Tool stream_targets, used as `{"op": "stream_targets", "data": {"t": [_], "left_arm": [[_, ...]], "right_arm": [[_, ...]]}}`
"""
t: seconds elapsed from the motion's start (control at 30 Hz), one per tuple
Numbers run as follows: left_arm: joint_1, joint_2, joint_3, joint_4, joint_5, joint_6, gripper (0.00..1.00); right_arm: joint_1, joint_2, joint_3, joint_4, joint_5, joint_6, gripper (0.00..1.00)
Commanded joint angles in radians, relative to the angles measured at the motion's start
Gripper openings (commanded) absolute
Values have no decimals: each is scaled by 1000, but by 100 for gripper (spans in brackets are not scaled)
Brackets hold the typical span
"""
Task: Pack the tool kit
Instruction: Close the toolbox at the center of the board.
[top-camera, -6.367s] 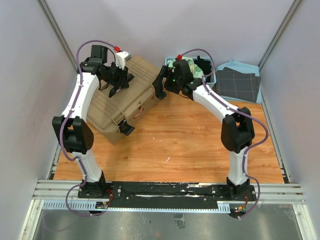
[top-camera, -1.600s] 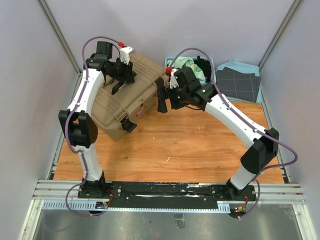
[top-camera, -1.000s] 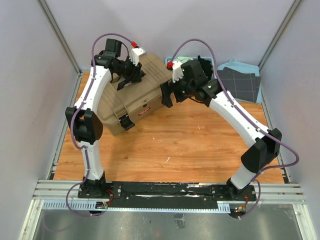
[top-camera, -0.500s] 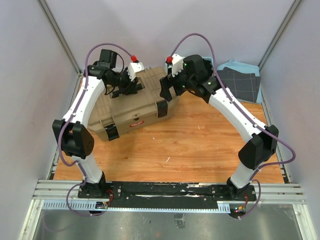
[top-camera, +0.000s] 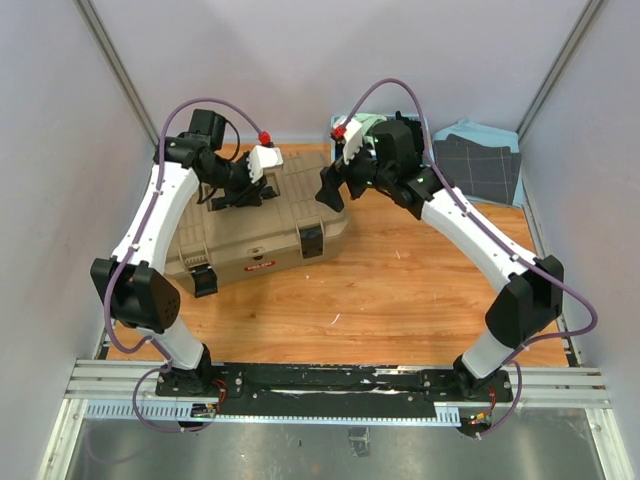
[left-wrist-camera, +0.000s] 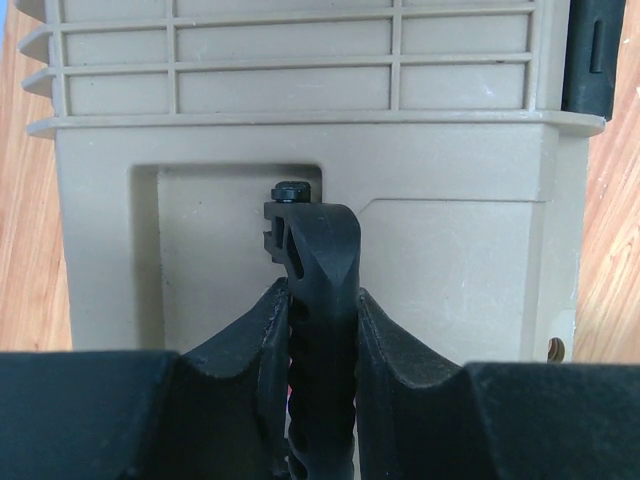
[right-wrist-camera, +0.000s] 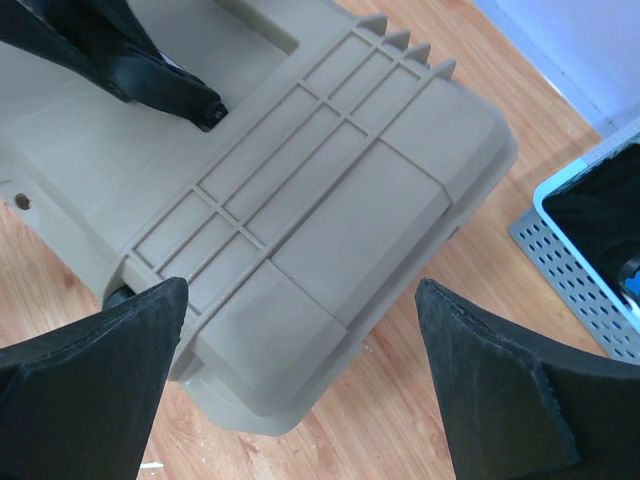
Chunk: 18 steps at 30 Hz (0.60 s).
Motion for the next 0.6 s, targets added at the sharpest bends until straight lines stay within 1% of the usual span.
{"op": "stream_targets", "data": {"t": [0.0, 0.07, 0.23, 0.4, 0.57], "left_arm": [[-46, -7, 66, -63, 114, 20, 0], [-69, 16, 100, -63, 139, 24, 0], [-117, 53, 171, -65, 186, 57, 0], [-150, 51, 169, -64, 204, 95, 0], [-152, 70, 188, -63, 212, 92, 0]], "right_arm": [[-11, -86, -29, 57, -65, -54, 99], [-11, -102, -47, 61, -83, -67, 99], [-7, -99, -47, 75, -149, -55, 92], [22, -67, -53, 94, -184, -107, 91], [30, -36, -111, 190, -237, -162, 91]]}}
